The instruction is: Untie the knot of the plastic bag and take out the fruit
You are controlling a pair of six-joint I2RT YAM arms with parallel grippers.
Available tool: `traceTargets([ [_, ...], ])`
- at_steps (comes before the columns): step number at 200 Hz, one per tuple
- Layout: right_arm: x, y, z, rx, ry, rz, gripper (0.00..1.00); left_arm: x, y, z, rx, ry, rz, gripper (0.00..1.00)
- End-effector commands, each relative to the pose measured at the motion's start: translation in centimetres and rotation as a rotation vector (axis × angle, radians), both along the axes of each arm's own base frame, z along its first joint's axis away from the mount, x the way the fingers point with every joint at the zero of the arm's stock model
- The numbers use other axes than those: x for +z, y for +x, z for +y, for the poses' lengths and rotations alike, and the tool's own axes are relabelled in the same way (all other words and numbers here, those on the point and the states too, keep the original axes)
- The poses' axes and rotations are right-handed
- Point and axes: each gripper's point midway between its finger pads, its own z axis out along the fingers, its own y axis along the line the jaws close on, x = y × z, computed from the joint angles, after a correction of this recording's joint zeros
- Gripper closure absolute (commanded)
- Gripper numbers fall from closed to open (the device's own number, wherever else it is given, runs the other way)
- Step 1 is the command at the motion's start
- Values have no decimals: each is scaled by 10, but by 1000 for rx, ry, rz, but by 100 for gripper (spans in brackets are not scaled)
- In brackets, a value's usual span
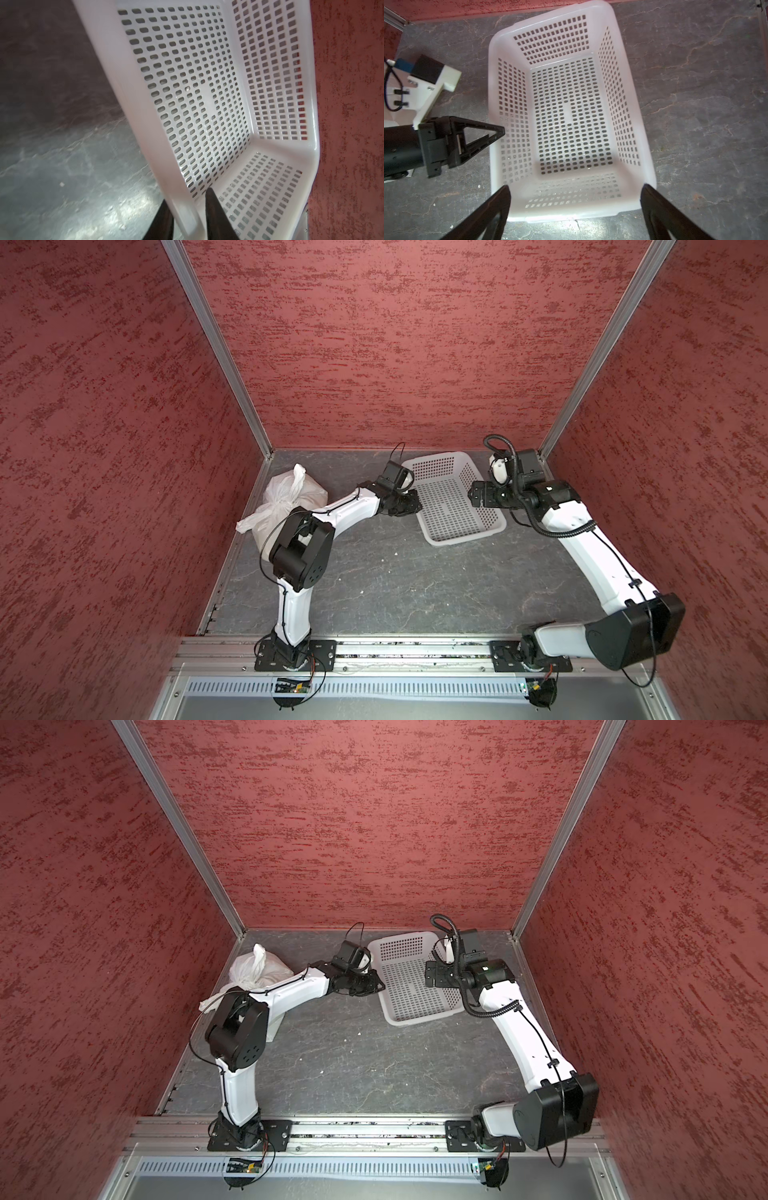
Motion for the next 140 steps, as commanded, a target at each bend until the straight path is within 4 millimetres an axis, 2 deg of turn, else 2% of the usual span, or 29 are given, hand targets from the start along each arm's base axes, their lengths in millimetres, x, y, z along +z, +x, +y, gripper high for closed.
traceTargets([
  [1,11,-9,-5,-27,45,-12,2,4,5,-24,-72,-1,-17,79],
  [37,18,-13,-16,-61,69,-28,2,1,22,-63,-144,-20,-18,81],
  [75,19,-18,-31,-108,81,-31,2,-1,43,-92,-142,-66,7,84],
  [105,20,-21,-42,-144,72,-28,1,-4,36,-105,-144,-99,41,88],
  [116,13,-21,-49,-179,64,-13,2,-7,30,-105,-145,-87,51,88],
  [127,-4,-19,-60,-237,56,19,2,-10,25,-103,-139,-85,63,87],
  [133,-15,-18,-66,-275,54,38,2,-10,24,-101,-132,-92,63,84],
  [140,-26,-16,-73,-310,59,54,2,-10,21,-99,-124,-96,67,74],
])
